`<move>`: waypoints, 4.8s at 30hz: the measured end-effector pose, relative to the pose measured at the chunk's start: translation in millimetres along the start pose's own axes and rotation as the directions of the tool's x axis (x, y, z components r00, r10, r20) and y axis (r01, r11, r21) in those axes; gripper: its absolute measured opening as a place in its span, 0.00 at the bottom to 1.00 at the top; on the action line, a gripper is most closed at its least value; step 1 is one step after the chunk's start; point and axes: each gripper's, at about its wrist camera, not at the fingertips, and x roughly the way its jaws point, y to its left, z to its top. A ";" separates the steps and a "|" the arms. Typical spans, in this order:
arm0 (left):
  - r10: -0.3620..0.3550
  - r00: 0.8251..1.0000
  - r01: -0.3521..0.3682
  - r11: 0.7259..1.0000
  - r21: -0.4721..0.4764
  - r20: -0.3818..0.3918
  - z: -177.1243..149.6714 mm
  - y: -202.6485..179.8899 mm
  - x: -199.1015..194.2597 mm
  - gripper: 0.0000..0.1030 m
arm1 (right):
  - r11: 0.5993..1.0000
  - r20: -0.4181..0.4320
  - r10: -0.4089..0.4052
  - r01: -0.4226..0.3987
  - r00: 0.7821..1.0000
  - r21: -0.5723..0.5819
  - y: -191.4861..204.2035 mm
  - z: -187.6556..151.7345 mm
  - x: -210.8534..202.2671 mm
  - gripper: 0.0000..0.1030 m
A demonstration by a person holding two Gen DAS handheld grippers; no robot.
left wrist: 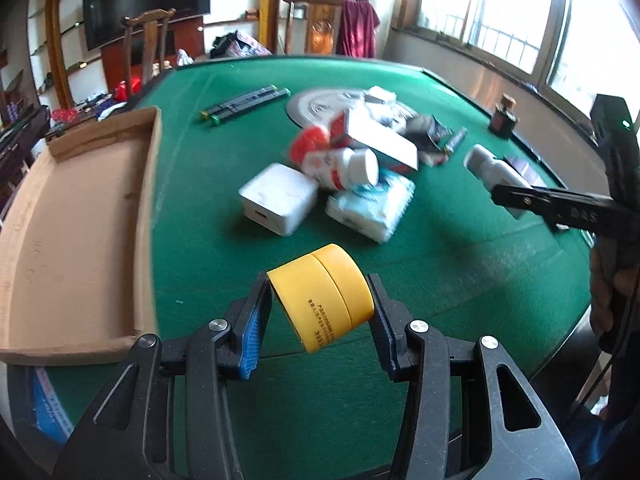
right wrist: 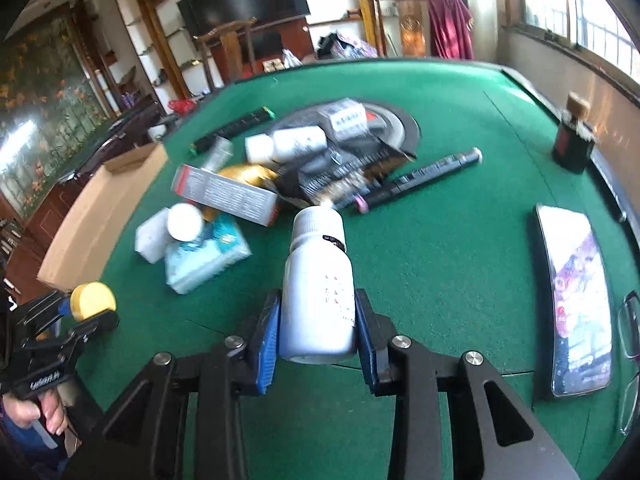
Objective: Organize objects
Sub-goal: 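Carry the tape roll into the tray with left gripper while right carries a white bottle, then grasp the white charger with the left gripper, then grasp the cartoon tissue pack with the right gripper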
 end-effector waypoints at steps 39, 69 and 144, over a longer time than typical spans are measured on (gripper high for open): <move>0.364 0.931 -0.351 0.870 -0.346 -0.031 -28.2 205.0 -24.9 0.45 | 0.915 -0.258 0.301 -0.354 0.918 -0.192 307.4 39.5 124.0 0.33; 0.447 0.890 -0.450 0.830 -0.330 -0.088 -43.2 177.5 -31.9 0.45 | 0.856 -0.211 0.374 -0.424 0.903 -0.298 289.7 15.0 123.0 0.34; 0.134 0.979 -0.133 0.991 0.017 -0.153 11.9 5.1 50.4 0.44 | 0.950 -0.208 0.292 -0.309 0.934 -0.055 39.4 30.3 78.7 0.58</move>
